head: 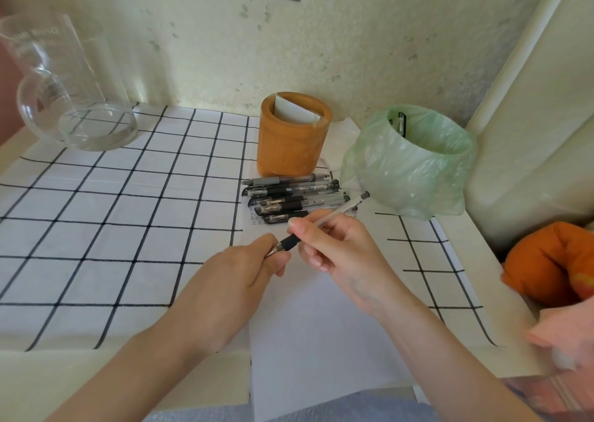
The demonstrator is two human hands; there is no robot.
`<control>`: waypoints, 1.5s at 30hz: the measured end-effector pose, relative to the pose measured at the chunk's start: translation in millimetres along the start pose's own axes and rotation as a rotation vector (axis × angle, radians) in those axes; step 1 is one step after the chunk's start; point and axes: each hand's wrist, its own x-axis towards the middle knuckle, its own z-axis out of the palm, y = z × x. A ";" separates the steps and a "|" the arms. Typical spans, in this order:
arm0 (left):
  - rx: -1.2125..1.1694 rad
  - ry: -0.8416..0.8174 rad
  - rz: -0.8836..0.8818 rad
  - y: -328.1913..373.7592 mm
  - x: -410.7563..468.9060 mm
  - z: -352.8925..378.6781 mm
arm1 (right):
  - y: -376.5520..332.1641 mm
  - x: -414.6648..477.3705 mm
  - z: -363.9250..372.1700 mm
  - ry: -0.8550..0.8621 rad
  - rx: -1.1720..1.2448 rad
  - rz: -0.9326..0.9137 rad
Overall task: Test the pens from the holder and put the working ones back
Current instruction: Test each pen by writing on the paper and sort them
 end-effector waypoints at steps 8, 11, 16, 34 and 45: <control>0.043 0.024 -0.073 -5.6 4.7 -6.2 | 7.5 1.9 5.3 0.028 0.073 0.090; 0.064 0.078 -0.078 -9.4 8.0 -8.7 | 0.5 1.2 1.1 0.081 -0.140 0.115; 0.157 0.146 -0.061 -15.5 12.1 -12.0 | -0.6 3.1 -8.8 0.246 -0.443 -0.291; 0.174 0.189 0.027 -28.3 9.9 7.7 | 7.5 61.0 -20.3 0.287 -1.044 -0.482; 0.249 0.039 0.027 -31.3 6.1 8.8 | 7.1 67.5 -16.0 0.313 -0.875 -0.400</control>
